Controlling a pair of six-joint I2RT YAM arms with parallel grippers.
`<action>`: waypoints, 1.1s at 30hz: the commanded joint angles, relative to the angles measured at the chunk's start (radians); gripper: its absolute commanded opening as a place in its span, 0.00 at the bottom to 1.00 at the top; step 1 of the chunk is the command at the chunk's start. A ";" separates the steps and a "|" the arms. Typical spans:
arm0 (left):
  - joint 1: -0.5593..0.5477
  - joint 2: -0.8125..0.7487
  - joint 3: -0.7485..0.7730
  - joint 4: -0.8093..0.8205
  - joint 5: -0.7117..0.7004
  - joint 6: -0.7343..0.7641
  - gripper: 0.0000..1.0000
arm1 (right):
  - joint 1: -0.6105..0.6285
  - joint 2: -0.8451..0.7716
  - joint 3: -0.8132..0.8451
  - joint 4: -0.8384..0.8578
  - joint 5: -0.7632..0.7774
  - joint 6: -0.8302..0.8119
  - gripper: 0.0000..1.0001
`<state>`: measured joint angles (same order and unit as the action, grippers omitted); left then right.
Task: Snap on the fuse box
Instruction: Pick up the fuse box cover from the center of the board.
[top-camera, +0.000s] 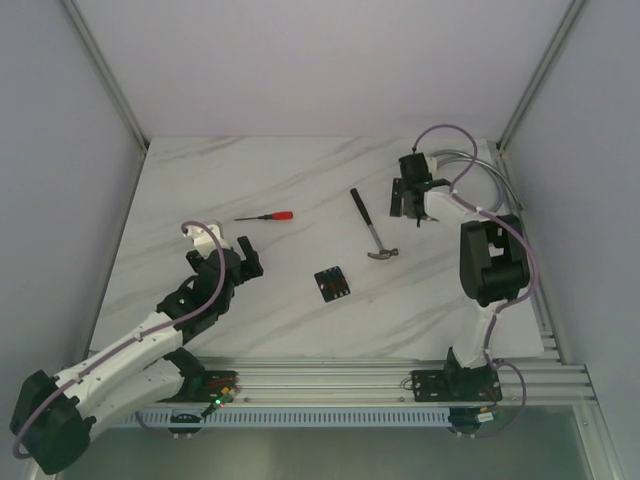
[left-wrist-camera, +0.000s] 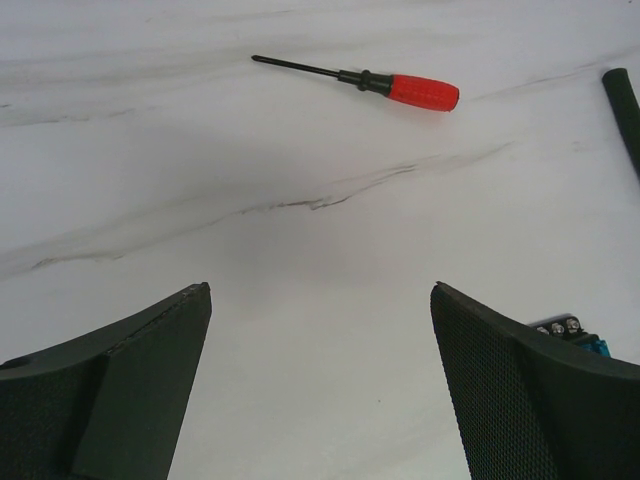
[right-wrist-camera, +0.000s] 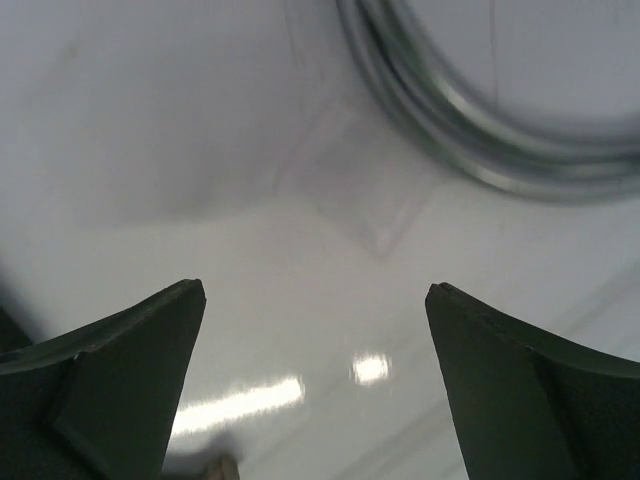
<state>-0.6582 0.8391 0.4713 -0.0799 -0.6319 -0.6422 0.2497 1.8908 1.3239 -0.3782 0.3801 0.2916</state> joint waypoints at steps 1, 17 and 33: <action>0.008 0.011 -0.005 -0.016 -0.007 0.001 1.00 | -0.058 0.056 0.103 0.137 -0.090 -0.160 1.00; 0.010 0.009 -0.004 -0.015 0.004 0.002 1.00 | -0.136 0.192 0.193 0.130 -0.294 -0.291 1.00; 0.009 -0.002 -0.004 -0.015 0.015 0.000 1.00 | -0.123 0.046 0.019 0.108 -0.344 -0.274 0.87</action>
<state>-0.6537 0.8494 0.4713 -0.0807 -0.6247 -0.6422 0.1196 2.0014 1.3708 -0.2726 0.0139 0.0185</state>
